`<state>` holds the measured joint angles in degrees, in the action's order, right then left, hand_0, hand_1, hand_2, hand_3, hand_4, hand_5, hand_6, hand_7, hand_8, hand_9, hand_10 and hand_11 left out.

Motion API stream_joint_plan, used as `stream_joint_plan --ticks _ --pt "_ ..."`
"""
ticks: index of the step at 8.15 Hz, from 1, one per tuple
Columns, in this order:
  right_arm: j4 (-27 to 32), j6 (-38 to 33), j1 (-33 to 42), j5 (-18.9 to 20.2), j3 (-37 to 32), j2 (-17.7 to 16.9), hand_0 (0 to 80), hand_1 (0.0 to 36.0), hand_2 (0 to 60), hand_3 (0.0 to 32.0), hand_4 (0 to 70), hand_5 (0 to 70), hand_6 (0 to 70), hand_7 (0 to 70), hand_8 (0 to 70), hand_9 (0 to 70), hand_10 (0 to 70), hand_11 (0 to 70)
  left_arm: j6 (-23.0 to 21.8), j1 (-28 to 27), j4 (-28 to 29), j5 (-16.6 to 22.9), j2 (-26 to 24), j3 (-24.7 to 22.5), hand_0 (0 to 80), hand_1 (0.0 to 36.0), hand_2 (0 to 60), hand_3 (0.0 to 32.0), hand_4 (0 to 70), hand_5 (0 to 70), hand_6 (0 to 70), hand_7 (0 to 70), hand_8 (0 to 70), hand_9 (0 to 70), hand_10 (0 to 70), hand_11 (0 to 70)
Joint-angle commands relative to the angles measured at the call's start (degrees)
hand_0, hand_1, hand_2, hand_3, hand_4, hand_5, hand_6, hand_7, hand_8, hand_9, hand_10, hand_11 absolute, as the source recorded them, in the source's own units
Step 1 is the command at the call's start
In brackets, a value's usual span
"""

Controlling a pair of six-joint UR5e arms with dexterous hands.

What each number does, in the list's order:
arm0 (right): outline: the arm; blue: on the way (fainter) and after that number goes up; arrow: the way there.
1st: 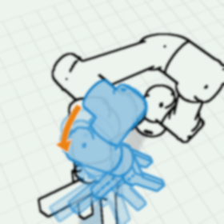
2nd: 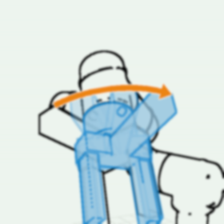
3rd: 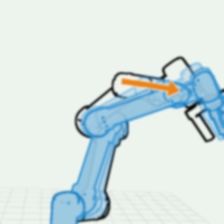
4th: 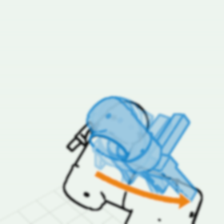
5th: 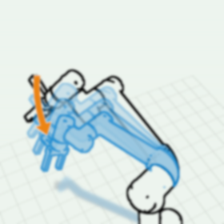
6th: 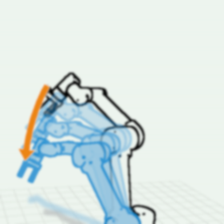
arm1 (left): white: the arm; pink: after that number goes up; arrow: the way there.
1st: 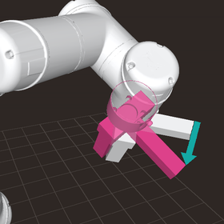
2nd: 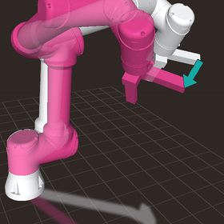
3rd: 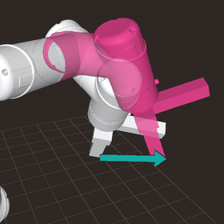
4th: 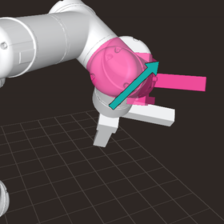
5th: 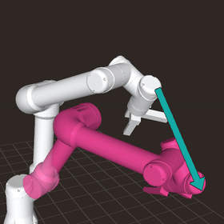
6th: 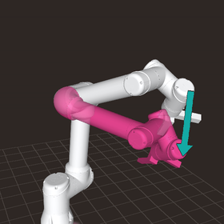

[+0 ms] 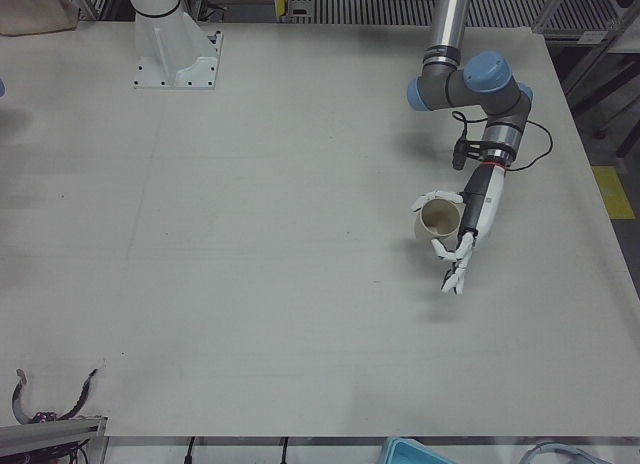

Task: Pour water
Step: 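Lift the right-hand cup and bring it above the left-hand cup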

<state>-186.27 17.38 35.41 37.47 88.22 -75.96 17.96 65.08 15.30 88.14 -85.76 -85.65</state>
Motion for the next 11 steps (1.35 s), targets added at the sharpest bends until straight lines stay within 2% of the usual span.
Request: stream_joint_plan --ticks 1,2,4,5,6,7,8,9,10,11 --pt "-0.3 0.7 1.4 0.2 2.1 -0.1 80.0 36.0 60.0 0.0 25.2 63.9 31.0 52.8 35.4 50.6 10.1 18.5 0.3 -11.2 -11.8 -0.4 -11.2 -6.7 51.0 36.0 60.0 0.0 17.9 70.0 0.0 16.2 0.0 1.8 5.0 10.2" --pt "-0.3 0.7 1.9 0.3 3.0 -0.1 80.0 36.0 60.0 0.0 25.1 63.8 30.8 52.5 35.1 50.2 10.0 18.3 1.8 -15.0 -15.2 -1.2 -15.9 -7.9 50.9 36.0 60.0 0.0 17.3 70.0 0.0 16.0 0.0 1.8 5.1 10.4" --pt "-4.3 1.2 3.2 0.4 8.0 -0.2 80.0 36.0 60.0 0.0 24.5 63.8 30.8 51.5 34.8 49.7 9.8 18.1 4.5 -24.5 -21.1 -2.1 -26.7 -7.7 49.5 36.0 60.0 0.0 17.3 70.0 0.0 15.9 0.0 1.7 5.0 10.2" --pt "-5.0 1.8 3.3 0.4 9.3 -0.1 80.0 36.0 60.0 0.0 23.9 63.5 30.4 50.9 34.6 49.4 9.7 18.1 7.7 -28.3 -23.5 -2.1 -31.6 -7.7 49.8 36.0 60.0 0.0 17.2 70.0 0.0 16.2 0.0 1.8 5.0 10.1" --pt "-5.2 3.9 3.7 2.1 11.2 -0.1 80.0 36.0 60.0 0.0 23.5 63.7 30.4 50.3 34.6 49.4 9.7 18.1 9.4 -33.1 -25.9 -2.2 -36.3 -7.2 49.6 36.0 60.0 0.0 16.6 70.0 0.0 15.8 0.0 1.7 4.9 10.0" --pt "-6.8 9.1 4.9 5.9 14.8 0.2 80.0 36.0 58.8 0.0 22.7 62.7 29.9 49.4 34.2 48.8 9.9 18.4 9.6 -35.3 -27.0 -2.7 -37.9 -7.0 49.8 36.0 60.0 0.0 16.9 70.0 0.0 16.3 0.0 1.8 4.9 10.0" --pt "-10.0 17.0 5.2 7.8 21.8 0.3 80.0 36.0 58.9 0.0 22.3 62.3 29.7 48.7 34.3 48.8 10.3 18.9 9.5 -35.4 -27.4 -3.6 -38.0 -7.2 49.8 36.0 60.0 0.0 16.9 70.0 0.0 16.2 0.0 1.8 4.8 9.9" --pt "-12.3 25.9 5.2 8.1 28.8 0.5 80.0 36.0 60.0 0.0 22.4 62.8 30.0 47.7 34.0 48.2 10.5 19.3 9.5 -35.4 -27.6 -3.6 -38.0 -7.3 50.2 36.0 60.0 0.0 16.5 70.0 0.0 16.1 0.0 1.8 4.6 9.5" --pt "-12.7 33.0 5.2 10.4 32.3 1.7 80.0 36.0 60.0 0.0 22.0 64.8 30.6 46.1 33.1 46.7 10.3 19.2 9.5 -35.4 -27.7 -3.7 -38.1 -7.4 50.3 36.0 60.0 0.0 16.6 70.0 0.0 16.1 0.0 1.8 4.5 9.5" --pt "-14.4 37.6 5.6 13.5 32.6 4.0 80.0 36.0 60.0 0.0 20.7 64.9 30.3 44.5 32.1 45.2 10.1 19.2 9.5 -35.3 -27.7 -3.7 -38.1 -7.6 50.3 36.0 60.0 0.0 16.7 70.0 0.0 16.2 0.0 1.8 4.6 9.5"
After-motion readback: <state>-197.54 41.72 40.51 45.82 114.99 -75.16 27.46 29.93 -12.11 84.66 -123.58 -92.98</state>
